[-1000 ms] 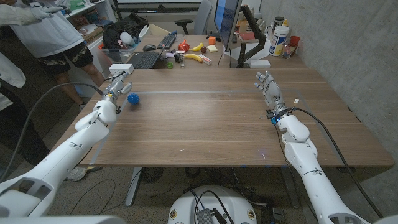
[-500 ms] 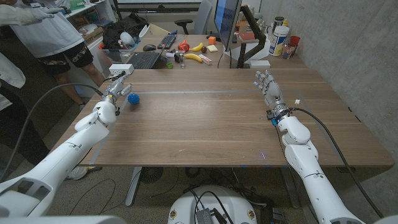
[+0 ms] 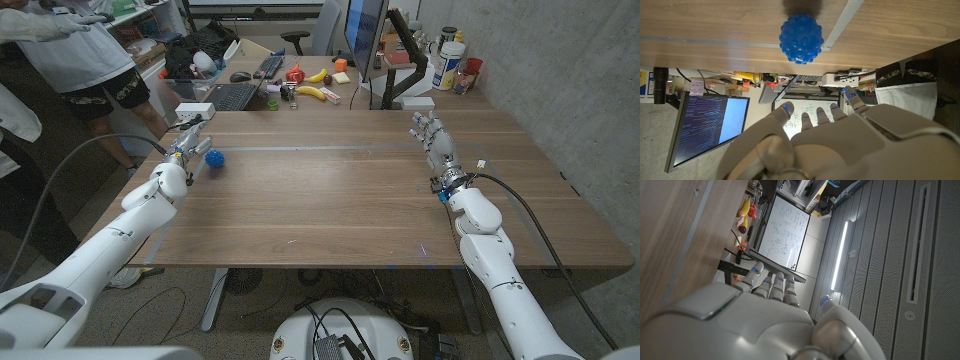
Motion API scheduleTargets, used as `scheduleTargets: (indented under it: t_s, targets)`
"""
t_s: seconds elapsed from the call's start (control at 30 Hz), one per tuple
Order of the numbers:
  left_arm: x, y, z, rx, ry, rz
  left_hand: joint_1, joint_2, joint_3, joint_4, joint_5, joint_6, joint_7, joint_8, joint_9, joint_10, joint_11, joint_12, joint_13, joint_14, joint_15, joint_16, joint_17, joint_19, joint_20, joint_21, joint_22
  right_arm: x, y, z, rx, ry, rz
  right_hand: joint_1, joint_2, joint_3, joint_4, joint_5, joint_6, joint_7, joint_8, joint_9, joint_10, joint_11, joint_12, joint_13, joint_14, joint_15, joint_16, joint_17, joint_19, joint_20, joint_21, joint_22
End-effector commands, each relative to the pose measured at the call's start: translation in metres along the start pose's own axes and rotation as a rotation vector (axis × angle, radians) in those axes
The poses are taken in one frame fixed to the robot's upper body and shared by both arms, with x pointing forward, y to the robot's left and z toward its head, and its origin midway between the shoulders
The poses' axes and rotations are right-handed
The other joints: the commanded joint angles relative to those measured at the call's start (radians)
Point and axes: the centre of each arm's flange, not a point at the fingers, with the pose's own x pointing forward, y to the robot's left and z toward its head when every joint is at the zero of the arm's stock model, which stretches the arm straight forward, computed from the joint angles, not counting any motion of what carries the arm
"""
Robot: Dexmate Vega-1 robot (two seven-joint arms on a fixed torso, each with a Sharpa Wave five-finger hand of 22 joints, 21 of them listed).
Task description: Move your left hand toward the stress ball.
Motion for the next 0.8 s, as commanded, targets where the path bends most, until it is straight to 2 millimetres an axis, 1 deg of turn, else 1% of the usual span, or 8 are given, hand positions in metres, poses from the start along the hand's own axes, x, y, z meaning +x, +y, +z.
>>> scheduleTargets:
  t_s: [0.03,0.1,0.63,0.8]
  targets:
    - [0.0036,-0.0045,-0.0031,0.001,0.014,-0.018,0.012,-0.006,0.006,0.000,0.000,0.011,0.000,0.008,0.004,-0.026,0.006,0.009,0.002,-0.107,-0.006,0.002,0.004,-0.231,-0.001,0.010,0.004,0.0000,0.0031,0.0048,-0.006,-0.018,0.012,-0.001,0.123,0.007,0.002,0.003,0.009,0.000,0.008,0.005,0.011,0.001,0.002,0.004,0.002,0.001,0.006,0.004,0.002,-0.050,-0.001,0.003]
    - [0.0042,-0.0048,-0.0031,0.001,0.014,-0.020,0.013,-0.006,0.006,-0.001,0.000,0.015,0.001,0.010,0.004,-0.025,0.010,0.010,0.002,-0.107,-0.007,0.001,0.004,-0.231,0.000,0.011,0.005,0.0000,0.0033,0.0051,-0.008,-0.020,0.012,-0.001,0.123,0.007,0.002,0.003,0.009,0.000,0.007,0.005,0.012,0.002,0.002,0.004,0.002,0.002,0.006,0.004,0.003,-0.049,-0.001,0.003]
    - [0.0081,-0.0086,-0.0030,0.002,0.014,-0.032,0.014,-0.005,0.006,0.002,-0.001,0.018,0.000,0.009,0.004,-0.025,0.008,0.008,0.001,-0.109,-0.009,-0.001,0.004,-0.233,0.004,0.012,0.006,-0.0006,0.0007,0.0053,-0.013,-0.022,0.003,-0.001,0.122,0.007,0.002,0.003,0.010,0.000,0.007,0.005,0.014,0.001,0.003,0.004,0.004,0.001,0.006,0.004,0.004,-0.049,-0.003,0.003]
    - [0.0085,-0.0097,-0.0049,0.004,0.018,-0.038,0.014,-0.005,0.006,0.002,-0.001,0.020,0.000,0.010,0.004,-0.024,0.010,0.008,0.001,-0.108,-0.008,-0.001,0.004,-0.233,0.004,0.013,0.006,0.0012,0.0032,0.0061,-0.012,-0.029,0.012,-0.001,0.122,0.007,0.002,0.003,0.011,-0.001,0.007,0.005,0.015,0.001,0.003,0.004,0.004,0.001,0.006,0.004,0.005,-0.050,-0.004,0.003]
